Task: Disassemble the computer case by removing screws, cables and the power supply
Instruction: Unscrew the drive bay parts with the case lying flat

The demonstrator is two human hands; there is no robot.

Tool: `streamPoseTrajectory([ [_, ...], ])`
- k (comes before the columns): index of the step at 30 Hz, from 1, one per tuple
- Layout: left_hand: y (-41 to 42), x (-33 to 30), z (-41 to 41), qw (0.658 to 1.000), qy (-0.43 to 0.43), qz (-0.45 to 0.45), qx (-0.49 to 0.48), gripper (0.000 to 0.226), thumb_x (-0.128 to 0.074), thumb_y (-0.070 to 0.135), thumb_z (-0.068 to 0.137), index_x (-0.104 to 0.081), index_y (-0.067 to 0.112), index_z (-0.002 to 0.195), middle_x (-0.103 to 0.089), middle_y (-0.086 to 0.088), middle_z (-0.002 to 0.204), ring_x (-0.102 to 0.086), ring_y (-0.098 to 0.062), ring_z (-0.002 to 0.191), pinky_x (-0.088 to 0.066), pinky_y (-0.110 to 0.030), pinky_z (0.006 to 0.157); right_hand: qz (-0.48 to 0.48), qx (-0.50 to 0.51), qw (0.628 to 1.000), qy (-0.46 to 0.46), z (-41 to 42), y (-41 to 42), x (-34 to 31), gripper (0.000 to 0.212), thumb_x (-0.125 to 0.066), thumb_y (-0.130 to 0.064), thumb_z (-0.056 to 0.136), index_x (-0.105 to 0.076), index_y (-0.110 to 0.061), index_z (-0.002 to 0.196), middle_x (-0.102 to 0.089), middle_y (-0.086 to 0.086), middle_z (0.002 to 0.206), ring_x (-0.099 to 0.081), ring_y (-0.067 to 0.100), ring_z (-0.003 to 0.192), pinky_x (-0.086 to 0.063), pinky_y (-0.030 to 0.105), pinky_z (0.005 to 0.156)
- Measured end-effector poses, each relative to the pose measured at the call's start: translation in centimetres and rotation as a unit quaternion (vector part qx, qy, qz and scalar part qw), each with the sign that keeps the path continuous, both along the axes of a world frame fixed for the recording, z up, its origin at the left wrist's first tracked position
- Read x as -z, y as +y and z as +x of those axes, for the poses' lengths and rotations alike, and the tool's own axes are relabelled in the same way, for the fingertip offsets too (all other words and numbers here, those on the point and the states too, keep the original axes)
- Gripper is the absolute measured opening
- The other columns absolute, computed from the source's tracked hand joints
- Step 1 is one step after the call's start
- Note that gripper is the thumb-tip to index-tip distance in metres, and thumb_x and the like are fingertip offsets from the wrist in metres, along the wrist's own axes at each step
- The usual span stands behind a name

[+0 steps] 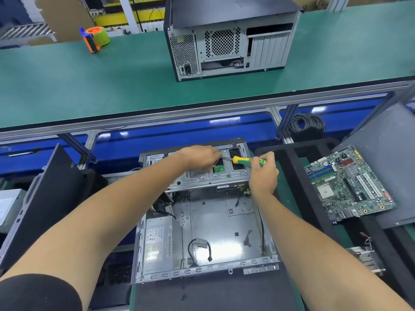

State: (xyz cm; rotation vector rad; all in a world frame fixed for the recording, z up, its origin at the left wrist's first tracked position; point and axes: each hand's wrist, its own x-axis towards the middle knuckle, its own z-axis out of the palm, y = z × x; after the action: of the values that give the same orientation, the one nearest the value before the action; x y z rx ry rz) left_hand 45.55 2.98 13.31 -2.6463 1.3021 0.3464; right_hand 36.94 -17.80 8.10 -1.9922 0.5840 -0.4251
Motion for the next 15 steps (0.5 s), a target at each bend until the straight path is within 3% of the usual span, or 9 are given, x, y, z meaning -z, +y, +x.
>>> streamPoseTrajectory([
  [6, -0.1, -0.5, -0.2, 0.996, 0.038, -0.054, -0.062, 0.007, -0.052, 0.017, 0.098, -0.057, 0.014, 0.099, -0.058, 0.000, 0.098, -0.057, -0.021, 0.084, -0.052, -0.037, 0.073, 0.003, -0.004, 1.000, 0.005, 0.0, 0.0, 0.0, 0.010, -0.050, -0.032, 0.096, -0.046, -0.024, 0.091, -0.056, -0.007, 0.068, -0.050, 0.005, 0.052, -0.034, 0.020, 0.043],
  [10, 1.2, -1.3, 0.4, 0.985, 0.091, -0.113, -0.095, 0.006, -0.060, 0.015, 0.099, -0.063, 0.010, 0.100, -0.062, -0.001, 0.103, -0.059, -0.017, 0.089, -0.051, -0.030, 0.080, 0.004, -0.002, 1.000, 0.000, 0.0, 0.0, -0.1, 0.010, -0.050, -0.031, 0.097, -0.046, -0.022, 0.092, -0.056, -0.006, 0.069, -0.050, 0.006, 0.053, -0.034, 0.021, 0.044],
  [15, 1.0, -0.8, 0.7, 0.985, 0.106, -0.098, -0.091, 0.007, -0.062, 0.018, 0.101, -0.062, 0.014, 0.106, -0.056, 0.001, 0.110, -0.058, -0.017, 0.089, -0.049, -0.030, 0.078, 0.001, -0.004, 1.000, 0.000, -0.1, 0.1, -0.2, 0.011, -0.050, -0.031, 0.097, -0.046, -0.022, 0.092, -0.056, -0.006, 0.068, -0.050, 0.006, 0.052, -0.033, 0.020, 0.044],
])
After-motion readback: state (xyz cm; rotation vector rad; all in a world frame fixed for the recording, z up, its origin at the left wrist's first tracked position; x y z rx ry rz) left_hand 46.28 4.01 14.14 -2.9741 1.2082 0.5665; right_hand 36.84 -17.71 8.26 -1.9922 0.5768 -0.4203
